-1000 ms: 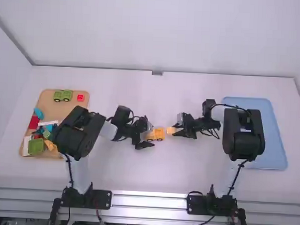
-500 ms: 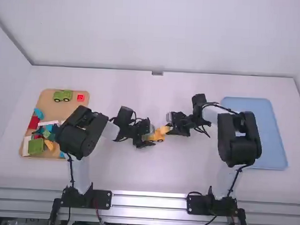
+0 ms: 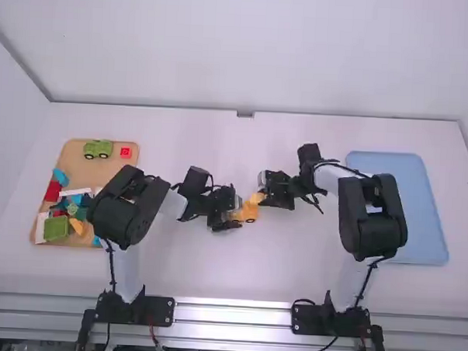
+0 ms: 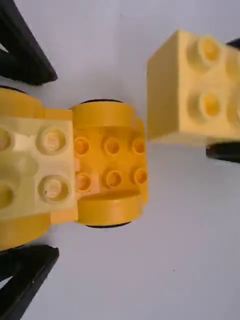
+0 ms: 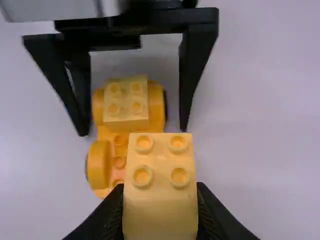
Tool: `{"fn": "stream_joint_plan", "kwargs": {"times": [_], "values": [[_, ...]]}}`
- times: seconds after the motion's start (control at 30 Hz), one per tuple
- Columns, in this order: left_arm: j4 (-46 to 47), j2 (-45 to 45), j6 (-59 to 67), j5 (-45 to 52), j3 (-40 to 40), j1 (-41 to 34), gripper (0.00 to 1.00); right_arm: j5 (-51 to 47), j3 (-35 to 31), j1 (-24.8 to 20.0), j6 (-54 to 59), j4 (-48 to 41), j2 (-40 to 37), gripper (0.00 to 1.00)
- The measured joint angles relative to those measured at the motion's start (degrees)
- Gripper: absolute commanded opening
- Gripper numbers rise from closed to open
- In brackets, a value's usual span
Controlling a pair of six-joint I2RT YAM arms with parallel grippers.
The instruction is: Assemble lego blocks to make yellow taxi
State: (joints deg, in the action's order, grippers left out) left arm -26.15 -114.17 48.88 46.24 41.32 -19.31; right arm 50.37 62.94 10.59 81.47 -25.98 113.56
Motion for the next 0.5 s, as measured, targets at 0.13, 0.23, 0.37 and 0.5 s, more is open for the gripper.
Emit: {"fn": "stream_joint_plan", "kwargs": {"times": [0.13,0.23,0.37,0.5], "values": [[0.79,0.00,0.00,0.20,0.00,0.00,0.77,0.04,0.00,0.00,-1.81,0.35,0.00,0.21],[0.79,0.00,0.22,0.17,0.00,0.00,0.66,0.07,0.00,0.00,-2.54,0.33,0.00,0.20],[0.50,0.00,0.22,-0.04,0.00,0.00,0.56,0.15,0.00,0.00,-2.89,0.55,0.00,0.19],[-0.22,0.00,0.52,-0.50,0.04,-0.04,0.46,0.63,0.00,0.00,-4.55,2.86,0.00,0.19]]}}
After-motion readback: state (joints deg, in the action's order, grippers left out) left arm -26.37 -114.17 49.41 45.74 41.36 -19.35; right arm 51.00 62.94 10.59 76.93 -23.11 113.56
